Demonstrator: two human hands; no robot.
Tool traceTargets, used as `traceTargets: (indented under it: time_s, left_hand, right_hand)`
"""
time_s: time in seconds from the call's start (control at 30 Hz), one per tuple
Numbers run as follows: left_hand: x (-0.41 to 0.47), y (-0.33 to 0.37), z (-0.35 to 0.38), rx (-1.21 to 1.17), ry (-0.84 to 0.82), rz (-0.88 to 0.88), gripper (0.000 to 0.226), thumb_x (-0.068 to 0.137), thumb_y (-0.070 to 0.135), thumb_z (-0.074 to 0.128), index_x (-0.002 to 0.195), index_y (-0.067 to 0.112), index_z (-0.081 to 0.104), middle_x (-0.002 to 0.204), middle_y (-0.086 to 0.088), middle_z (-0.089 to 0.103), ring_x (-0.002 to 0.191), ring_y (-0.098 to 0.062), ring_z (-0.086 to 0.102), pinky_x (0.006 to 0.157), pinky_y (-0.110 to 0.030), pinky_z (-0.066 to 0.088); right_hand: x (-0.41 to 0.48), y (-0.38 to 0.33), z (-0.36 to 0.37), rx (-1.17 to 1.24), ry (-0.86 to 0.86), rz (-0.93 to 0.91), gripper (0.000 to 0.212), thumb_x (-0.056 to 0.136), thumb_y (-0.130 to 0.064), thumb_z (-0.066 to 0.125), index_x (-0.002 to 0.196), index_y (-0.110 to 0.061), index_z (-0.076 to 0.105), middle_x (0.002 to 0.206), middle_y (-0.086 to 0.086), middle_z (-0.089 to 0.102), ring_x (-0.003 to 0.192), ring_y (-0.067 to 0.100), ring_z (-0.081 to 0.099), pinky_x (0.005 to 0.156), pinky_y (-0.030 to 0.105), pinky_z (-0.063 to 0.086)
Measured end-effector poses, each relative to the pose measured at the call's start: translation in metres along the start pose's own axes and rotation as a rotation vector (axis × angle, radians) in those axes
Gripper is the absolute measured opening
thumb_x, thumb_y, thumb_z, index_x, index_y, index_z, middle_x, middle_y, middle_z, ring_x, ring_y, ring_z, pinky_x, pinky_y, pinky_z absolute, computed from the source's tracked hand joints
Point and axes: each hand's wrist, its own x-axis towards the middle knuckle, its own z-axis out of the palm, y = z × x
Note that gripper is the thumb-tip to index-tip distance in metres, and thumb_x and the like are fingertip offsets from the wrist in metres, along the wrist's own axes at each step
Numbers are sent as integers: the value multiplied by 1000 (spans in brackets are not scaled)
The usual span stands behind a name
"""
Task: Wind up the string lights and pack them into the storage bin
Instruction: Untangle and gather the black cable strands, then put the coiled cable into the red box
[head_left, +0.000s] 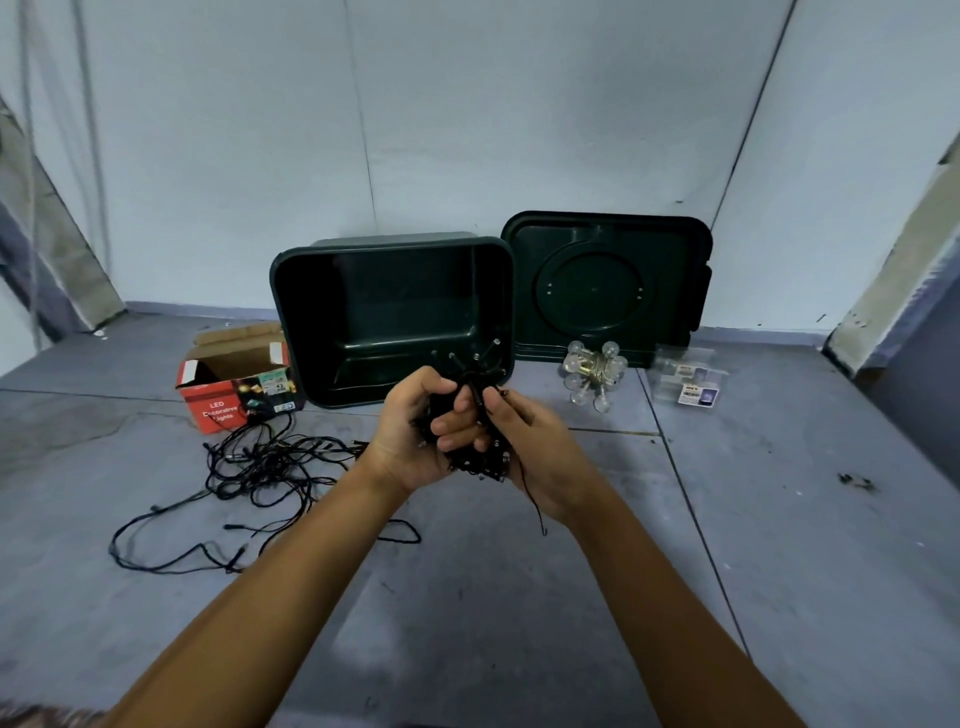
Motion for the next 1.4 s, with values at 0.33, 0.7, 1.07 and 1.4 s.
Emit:
traceTargets:
  time_s: [0.33,0.7,1.07,1.4]
  left_hand:
    - [-4,5,-6,314,37,-191,24,62,29,58,46,10,57,42,-2,48,43,-16,49,70,-29,48]
    - [0,3,4,604,377,-101,20,87,0,38,74,3,52,60,-5,55,51,-13,53,50,-22,49]
    - [6,-15,-6,479,530,-7,16,90,2,46,79,7,57,72,-5,61,62,-10,61,53,-19,50]
    - [0,-21,-40,703,507,-125,35,95,40,45,115,15,59,113,2,64,106,-11,58,87,-24,44]
  right_hand:
    - [-5,-4,-7,-38,-54,58,15,84,-11,60,99,-9,61,73,5,71,65,15,67,65,23,53]
    - [4,4,-5,-300,178,4,22,85,-4,60,101,-19,60,77,2,65,66,8,64,64,23,55]
    - [19,32,0,-351,471,4,9,88,-13,57,94,-15,64,84,2,68,81,17,66,73,32,56]
    - [32,62,-4,66,591,137,15,90,-4,52,93,-5,67,82,12,68,73,21,66,68,34,56]
